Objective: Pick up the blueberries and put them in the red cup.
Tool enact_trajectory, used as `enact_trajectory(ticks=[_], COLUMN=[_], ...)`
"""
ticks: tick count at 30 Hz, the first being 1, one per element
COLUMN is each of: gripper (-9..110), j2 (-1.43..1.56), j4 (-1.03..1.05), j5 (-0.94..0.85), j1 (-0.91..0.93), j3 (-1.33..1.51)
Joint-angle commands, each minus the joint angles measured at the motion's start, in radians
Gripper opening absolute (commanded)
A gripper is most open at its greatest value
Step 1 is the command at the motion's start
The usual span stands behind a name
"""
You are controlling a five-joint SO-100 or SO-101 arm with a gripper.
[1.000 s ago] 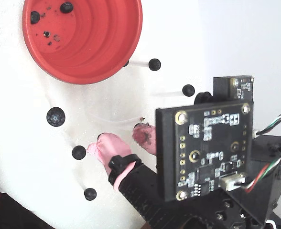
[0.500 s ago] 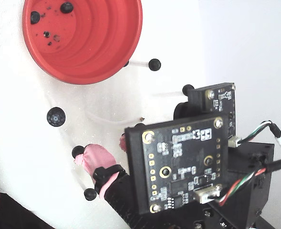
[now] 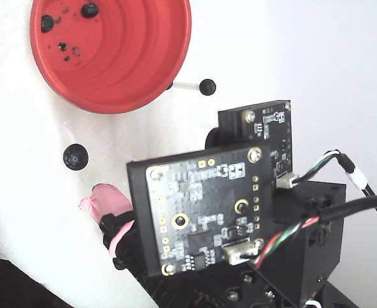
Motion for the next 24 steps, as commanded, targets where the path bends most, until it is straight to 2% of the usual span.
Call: enact_trajectory(ticks=[1,24], gripper=[17,18], j2=[-0.005,-0.181], j4=[-0.041,-0.192], j5=[-0.008,-0.026], j1=[-0.029,-0.038], j3=[-0.008,-0.026])
